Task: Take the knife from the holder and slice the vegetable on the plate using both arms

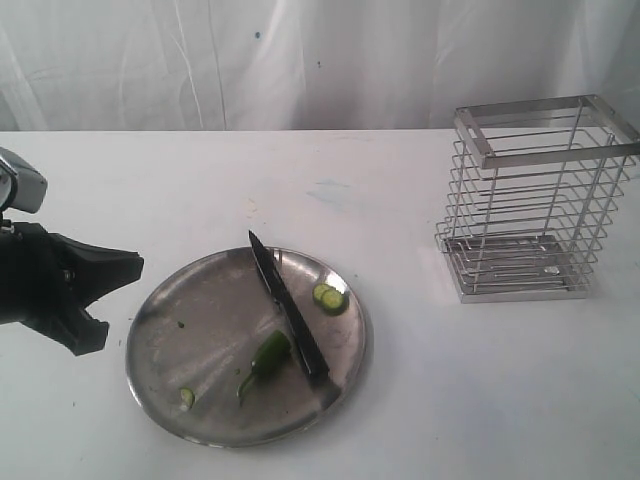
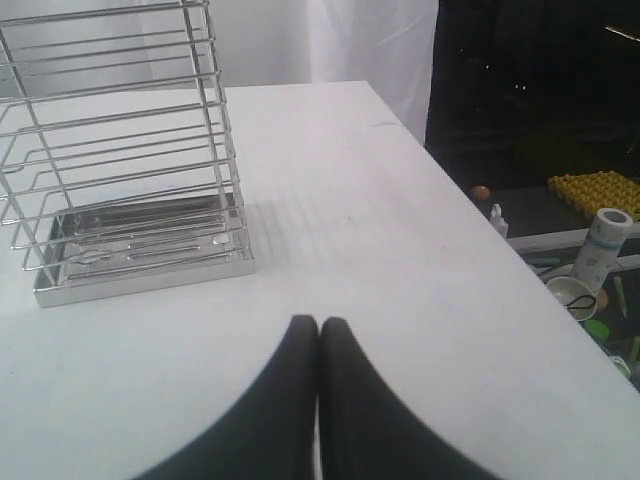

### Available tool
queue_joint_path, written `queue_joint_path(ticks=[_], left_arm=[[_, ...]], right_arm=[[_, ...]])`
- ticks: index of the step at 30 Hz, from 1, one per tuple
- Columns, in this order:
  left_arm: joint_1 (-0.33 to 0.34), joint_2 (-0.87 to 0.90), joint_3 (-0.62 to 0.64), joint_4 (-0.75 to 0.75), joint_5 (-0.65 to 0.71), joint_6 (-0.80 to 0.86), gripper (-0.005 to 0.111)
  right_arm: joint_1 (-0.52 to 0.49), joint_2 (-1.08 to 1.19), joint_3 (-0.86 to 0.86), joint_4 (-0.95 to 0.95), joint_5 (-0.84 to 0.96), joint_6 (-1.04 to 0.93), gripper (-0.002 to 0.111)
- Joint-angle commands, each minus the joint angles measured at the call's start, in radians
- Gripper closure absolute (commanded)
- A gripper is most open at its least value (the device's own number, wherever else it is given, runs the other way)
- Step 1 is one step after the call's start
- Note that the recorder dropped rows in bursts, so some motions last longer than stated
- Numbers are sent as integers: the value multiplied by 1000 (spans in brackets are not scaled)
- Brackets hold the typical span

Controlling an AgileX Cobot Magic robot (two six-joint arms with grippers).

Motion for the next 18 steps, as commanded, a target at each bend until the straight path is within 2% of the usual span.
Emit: queue_joint_path(ticks=[1, 5, 8, 10, 14, 18], left_arm=[[3, -8, 4, -19, 16, 37, 107], [-5, -27, 5, -8, -12, 37, 107], [-5, -142, 5, 16, -40, 37, 107], [-5, -337, 5, 24, -70, 37, 107], [-5, -859, -8, 24, -86, 37, 107], [-5, -1075, -29, 22, -86, 37, 107]], right_arm=[[-8, -7, 2, -11, 1, 6, 108], [-8, -7, 2, -11, 1, 6, 108], [-8, -7, 2, -11, 1, 6, 108], [-8, -7, 2, -11, 5, 6, 108], [-8, -7, 2, -11, 5, 6, 108], [-8, -7, 2, -11, 5, 6, 108]])
